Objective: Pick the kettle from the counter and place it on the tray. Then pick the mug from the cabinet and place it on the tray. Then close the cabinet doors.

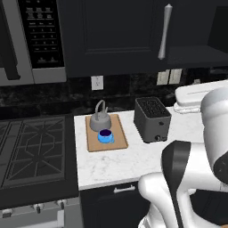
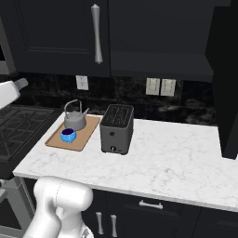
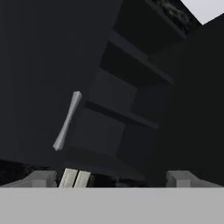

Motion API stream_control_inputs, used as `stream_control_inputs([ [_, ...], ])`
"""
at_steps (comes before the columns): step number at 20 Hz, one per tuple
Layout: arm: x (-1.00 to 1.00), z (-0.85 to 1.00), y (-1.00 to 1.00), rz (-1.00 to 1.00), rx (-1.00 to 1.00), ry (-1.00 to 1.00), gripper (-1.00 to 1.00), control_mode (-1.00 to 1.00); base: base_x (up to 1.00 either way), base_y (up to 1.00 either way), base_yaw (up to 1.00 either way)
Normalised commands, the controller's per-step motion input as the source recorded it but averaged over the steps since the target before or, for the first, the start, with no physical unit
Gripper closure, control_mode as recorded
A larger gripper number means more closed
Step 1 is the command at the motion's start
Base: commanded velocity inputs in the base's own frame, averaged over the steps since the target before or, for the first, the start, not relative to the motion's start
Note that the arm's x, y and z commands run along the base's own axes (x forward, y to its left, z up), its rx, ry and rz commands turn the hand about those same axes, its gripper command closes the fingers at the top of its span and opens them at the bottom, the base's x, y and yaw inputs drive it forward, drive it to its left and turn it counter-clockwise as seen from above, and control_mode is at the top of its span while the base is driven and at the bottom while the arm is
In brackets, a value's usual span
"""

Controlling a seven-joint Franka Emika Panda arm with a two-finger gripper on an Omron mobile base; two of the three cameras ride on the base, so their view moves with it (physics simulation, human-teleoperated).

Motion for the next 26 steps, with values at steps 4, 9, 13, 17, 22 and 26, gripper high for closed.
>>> stream_control_inputs([
  [4,-0.22,0.00,-0.29,-0.14,0.16,-0.02,-1.00,-1.00,0.00,0.00,0.00],
  [9,-0.11,0.00,-0.61,-0.13,0.39,-0.19,-1.00,-1.00,0.00,0.00,0.00],
  [13,-0.01,0.00,-0.67,-0.15,0.42,-0.18,-1.00,-1.00,0.00,0.00,0.00],
  [17,0.09,0.00,-0.79,-0.01,0.38,-0.10,-1.00,-1.00,0.00,0.00,0.00],
  [22,0.09,-0.11,-0.70,-0.02,0.33,-0.32,-1.00,-1.00,0.00,0.00,0.00],
  [26,0.01,-0.34,-0.68,-0.09,0.17,-0.51,-1.00,-1.00,0.00,0.00,0.00],
])
